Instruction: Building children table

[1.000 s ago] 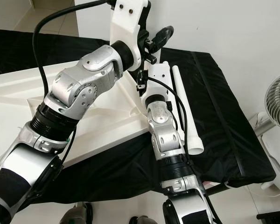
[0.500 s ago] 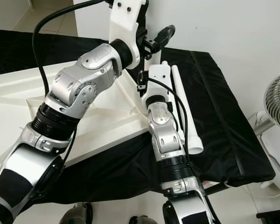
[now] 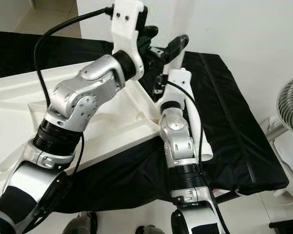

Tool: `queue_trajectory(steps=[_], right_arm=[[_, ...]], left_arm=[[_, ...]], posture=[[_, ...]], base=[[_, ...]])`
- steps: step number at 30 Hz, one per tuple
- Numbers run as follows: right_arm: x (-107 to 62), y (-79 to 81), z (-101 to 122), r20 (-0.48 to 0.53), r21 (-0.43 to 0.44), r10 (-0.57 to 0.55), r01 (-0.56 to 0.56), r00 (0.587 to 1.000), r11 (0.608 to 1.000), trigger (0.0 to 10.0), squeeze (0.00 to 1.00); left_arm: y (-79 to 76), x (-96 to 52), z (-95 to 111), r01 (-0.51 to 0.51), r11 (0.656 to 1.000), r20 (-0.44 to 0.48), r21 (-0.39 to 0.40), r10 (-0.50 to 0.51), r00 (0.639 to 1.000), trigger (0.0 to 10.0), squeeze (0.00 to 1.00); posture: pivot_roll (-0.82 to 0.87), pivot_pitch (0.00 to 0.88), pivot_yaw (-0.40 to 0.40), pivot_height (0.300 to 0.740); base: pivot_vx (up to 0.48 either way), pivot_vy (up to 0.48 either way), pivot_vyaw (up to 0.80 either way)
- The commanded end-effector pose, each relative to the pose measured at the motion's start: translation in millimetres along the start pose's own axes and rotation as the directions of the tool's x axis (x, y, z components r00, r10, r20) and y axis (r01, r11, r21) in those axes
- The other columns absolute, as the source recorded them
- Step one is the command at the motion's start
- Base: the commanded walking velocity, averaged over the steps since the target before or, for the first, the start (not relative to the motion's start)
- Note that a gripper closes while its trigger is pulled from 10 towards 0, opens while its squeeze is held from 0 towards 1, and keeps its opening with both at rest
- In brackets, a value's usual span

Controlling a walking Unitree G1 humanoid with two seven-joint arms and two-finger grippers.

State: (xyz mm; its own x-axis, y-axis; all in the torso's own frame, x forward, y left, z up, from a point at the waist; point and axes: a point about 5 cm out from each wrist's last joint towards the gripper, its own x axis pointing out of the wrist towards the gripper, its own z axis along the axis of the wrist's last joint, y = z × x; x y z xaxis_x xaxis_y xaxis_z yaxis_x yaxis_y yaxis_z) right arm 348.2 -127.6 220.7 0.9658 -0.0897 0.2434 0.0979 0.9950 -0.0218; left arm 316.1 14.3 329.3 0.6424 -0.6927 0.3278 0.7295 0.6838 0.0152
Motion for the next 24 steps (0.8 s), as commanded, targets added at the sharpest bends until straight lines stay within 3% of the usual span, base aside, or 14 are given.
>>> queue_trajectory(steps=[1,5,18,21,24], right_arm=[[-2.1,-9.9,-0.2,0.013,-0.008,-0.022,0.022,1.000,1.000,10.0,0.00],[-10.6,-18.7,-10.3,-0.007,0.001,0.006,-0.006,1.000,1.000,10.0,0.00],[-22.7,-17.4,-21.9,-0.019,0.010,0.072,-0.072,0.997,0.997,10.0,0.00],[-27.5,-15.7,-24.7,-0.025,0.002,0.104,-0.104,0.994,0.995,10.0,0.00],[-30.0,-15.1,-25.9,-0.028,0.003,0.114,-0.114,0.993,0.994,10.0,0.00]], left_arm=[[-2.4,-6.3,-7.3,0.024,1.000,-0.023,-0.009,-0.024,0.999,10.0,0.00],[-0.7,-24.7,-24.5,0.018,1.000,-0.064,-0.022,-0.020,0.998,10.0,0.00],[-5.8,-45.7,-49.5,0.037,0.999,-0.144,0.005,-0.036,0.989,10.0,0.00],[-13.1,-61.4,-70.2,0.079,0.994,-0.207,0.079,-0.061,0.976,10.0,0.00],[-14.3,-67.6,-81.7,0.085,0.992,-0.248,0.094,-0.059,0.967,10.0,0.00]], posture=[[0.07,0.141,-0.067,0.740],[0.07,0.142,-0.070,0.740],[0.07,0.145,-0.069,0.740],[0.08,0.139,-0.070,0.740],[0.08,0.137,-0.069,0.740]], base=[[0.000,0.000,0.00],[0.000,0.000,0.00],[0.000,0.000,0.00],[0.000,0.000,0.00],[0.000,0.000,0.00]])
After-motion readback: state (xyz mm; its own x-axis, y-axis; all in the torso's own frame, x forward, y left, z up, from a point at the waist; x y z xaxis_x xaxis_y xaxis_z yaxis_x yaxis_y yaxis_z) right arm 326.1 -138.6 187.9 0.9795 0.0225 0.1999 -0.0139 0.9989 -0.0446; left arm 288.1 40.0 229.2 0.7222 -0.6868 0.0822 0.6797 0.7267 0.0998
